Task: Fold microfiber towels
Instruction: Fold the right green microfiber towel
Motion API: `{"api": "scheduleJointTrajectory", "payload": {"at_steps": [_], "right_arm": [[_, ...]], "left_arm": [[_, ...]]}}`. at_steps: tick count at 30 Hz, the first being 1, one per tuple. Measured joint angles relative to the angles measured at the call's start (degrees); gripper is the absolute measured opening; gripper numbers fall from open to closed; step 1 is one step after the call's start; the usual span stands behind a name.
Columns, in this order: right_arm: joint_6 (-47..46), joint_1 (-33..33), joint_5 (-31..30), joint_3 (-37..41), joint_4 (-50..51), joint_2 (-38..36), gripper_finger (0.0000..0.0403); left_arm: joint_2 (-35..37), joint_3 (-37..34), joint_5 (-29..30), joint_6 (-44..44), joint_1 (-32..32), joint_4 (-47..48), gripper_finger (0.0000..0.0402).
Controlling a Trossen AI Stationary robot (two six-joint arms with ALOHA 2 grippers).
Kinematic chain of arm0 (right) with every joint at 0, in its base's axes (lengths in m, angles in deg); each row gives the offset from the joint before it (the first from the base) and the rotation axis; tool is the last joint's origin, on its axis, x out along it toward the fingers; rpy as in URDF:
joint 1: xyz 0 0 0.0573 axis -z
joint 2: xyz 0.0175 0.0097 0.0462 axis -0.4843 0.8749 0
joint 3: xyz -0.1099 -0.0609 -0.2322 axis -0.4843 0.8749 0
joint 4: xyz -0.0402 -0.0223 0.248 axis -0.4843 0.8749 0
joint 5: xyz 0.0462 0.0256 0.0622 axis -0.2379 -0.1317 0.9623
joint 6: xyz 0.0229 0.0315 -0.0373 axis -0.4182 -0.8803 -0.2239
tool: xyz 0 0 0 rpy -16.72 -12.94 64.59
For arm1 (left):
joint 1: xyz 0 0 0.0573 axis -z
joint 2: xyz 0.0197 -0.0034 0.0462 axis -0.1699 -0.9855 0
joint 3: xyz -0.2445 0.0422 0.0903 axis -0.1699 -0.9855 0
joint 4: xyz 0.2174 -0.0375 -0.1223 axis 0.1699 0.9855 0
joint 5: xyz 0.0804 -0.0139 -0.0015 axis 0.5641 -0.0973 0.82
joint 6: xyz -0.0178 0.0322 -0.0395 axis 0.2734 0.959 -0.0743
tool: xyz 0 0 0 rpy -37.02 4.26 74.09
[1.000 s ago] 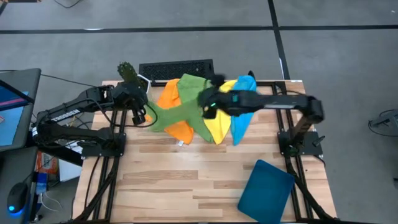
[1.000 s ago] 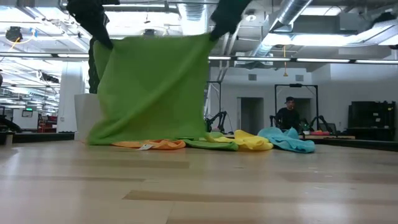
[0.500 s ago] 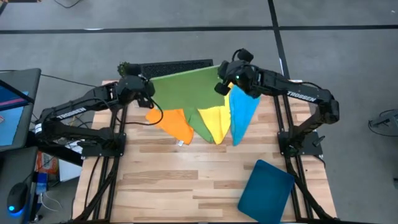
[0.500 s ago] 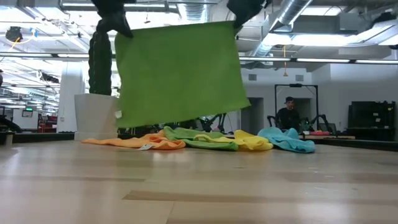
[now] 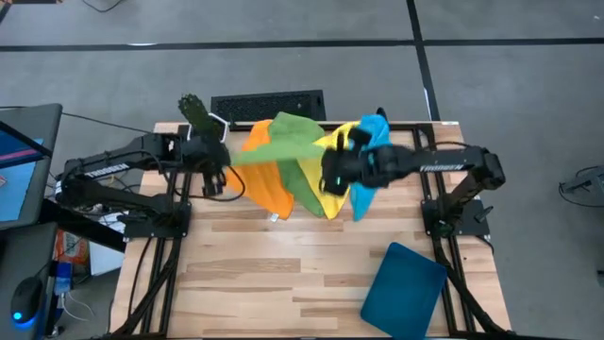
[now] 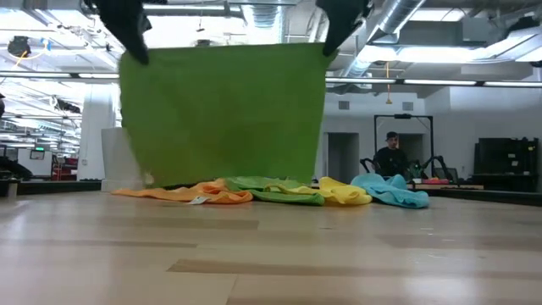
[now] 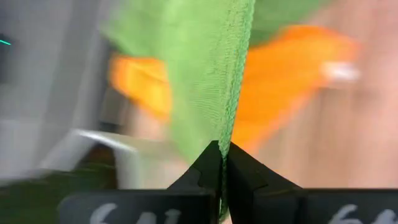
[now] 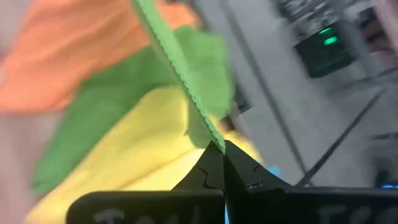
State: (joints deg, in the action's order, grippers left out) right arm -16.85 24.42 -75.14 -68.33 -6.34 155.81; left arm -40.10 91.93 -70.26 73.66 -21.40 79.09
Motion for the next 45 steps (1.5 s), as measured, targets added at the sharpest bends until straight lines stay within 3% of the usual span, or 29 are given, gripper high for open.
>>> {"api": "scheduleJointTrajectory", "payload": {"at_steps": [3, 5, 13, 20, 32, 35, 39, 45], "right_arm": [[-6.5, -6.1, 0.0, 0.0, 2.9, 2.7, 0.0012], [-11.1, -10.0, 0.4, 0.0, 4.7, 4.6, 0.0013], [-22.9, -21.4, 7.7, 0.0, 5.3, 9.6, 0.0013], [-26.2, -22.6, 9.4, 0.0, 5.3, 10.0, 0.0014], [-14.0, -9.7, 11.0, 0.0, 4.1, 10.1, 0.0015], [-11.9, -7.3, 13.8, 0.6, 2.5, 10.1, 0.0017], [-10.2, -5.8, 19.5, 5.1, -2.1, 10.3, 0.0019], [-11.3, -7.0, 20.0, 7.5, -1.7, 10.2, 0.0018]], "left_arm": [[0.1, -0.9, -9.2, -8.7, 4.9, 0.3, 0.0000], [0.1, -2.0, -11.5, -12.7, 8.8, 0.2, 0.0000], [0.0, -10.3, -11.2, -28.6, 23.1, -6.4, 0.0000], [0.0, -16.4, -10.0, -34.2, 31.3, -13.7, 0.0000], [0.0, -17.2, 2.9, -30.5, 29.2, -6.7, 0.0000], [0.0, -17.2, 4.5, -29.0, 27.8, -6.6, 0.0000], [0.0, -17.2, 3.8, -27.5, 26.0, -7.9, 0.0000], [0.0, -17.2, -2.9, -27.2, 24.9, -9.9, 0.0000]]}}
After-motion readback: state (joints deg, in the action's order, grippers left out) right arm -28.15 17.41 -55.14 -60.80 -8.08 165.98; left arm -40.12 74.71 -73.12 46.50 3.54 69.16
